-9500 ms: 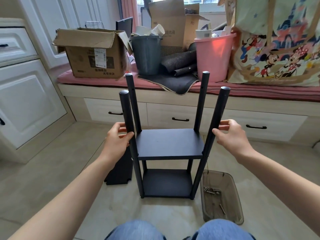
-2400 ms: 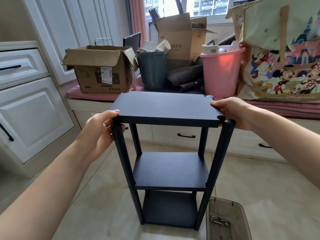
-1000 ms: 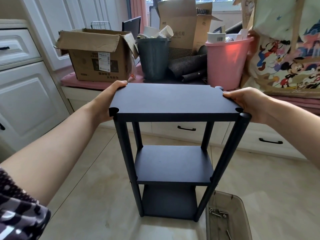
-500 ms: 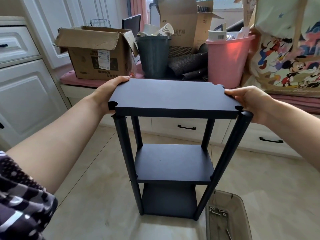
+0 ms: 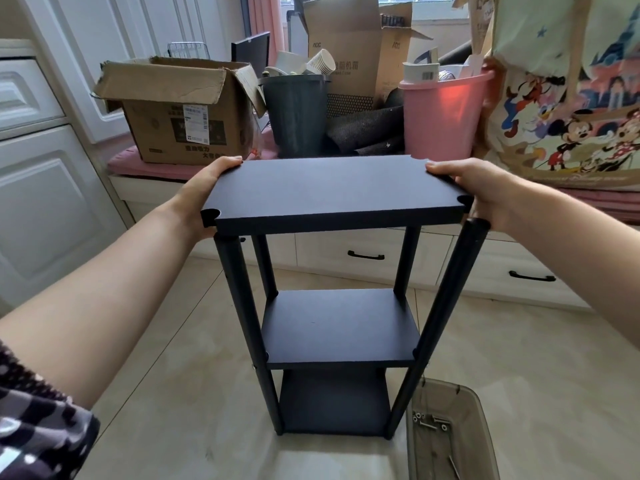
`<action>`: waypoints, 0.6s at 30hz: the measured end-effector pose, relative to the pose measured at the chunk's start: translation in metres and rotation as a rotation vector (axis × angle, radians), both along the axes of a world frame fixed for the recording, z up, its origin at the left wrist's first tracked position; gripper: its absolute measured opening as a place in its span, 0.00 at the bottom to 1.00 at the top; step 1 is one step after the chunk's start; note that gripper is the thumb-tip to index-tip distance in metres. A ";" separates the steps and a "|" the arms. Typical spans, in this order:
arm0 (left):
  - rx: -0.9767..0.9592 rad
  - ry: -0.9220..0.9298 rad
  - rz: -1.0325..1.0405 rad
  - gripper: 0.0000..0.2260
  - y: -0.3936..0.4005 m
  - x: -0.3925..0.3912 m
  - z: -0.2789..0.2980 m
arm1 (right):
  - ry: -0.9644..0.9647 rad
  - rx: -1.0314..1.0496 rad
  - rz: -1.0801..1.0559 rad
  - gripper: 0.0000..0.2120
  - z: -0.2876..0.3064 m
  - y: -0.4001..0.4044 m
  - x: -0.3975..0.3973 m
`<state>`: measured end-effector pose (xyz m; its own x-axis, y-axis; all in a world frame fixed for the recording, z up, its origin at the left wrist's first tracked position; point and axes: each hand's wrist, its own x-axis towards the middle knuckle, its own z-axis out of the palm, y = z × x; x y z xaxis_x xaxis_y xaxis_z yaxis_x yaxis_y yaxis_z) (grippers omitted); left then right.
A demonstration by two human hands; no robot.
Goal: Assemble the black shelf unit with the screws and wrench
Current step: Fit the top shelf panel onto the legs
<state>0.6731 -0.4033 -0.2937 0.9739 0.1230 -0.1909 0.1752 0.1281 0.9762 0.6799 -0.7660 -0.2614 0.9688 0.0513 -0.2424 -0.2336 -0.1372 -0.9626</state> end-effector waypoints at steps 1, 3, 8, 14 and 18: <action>0.003 -0.001 0.002 0.15 0.000 -0.001 0.000 | -0.019 -0.024 -0.007 0.09 0.003 0.000 0.001; 0.007 0.000 0.000 0.16 0.000 -0.004 -0.001 | -0.027 -0.049 0.001 0.09 0.005 -0.001 0.001; 0.031 0.031 -0.023 0.16 -0.009 -0.006 0.004 | 0.011 0.053 -0.017 0.07 0.003 -0.011 -0.005; 0.080 0.055 0.005 0.14 -0.013 -0.002 0.003 | 0.055 0.020 -0.031 0.08 -0.002 -0.012 -0.005; 0.091 0.025 -0.017 0.16 -0.010 -0.006 -0.002 | 0.089 0.002 -0.018 0.11 -0.008 -0.011 -0.001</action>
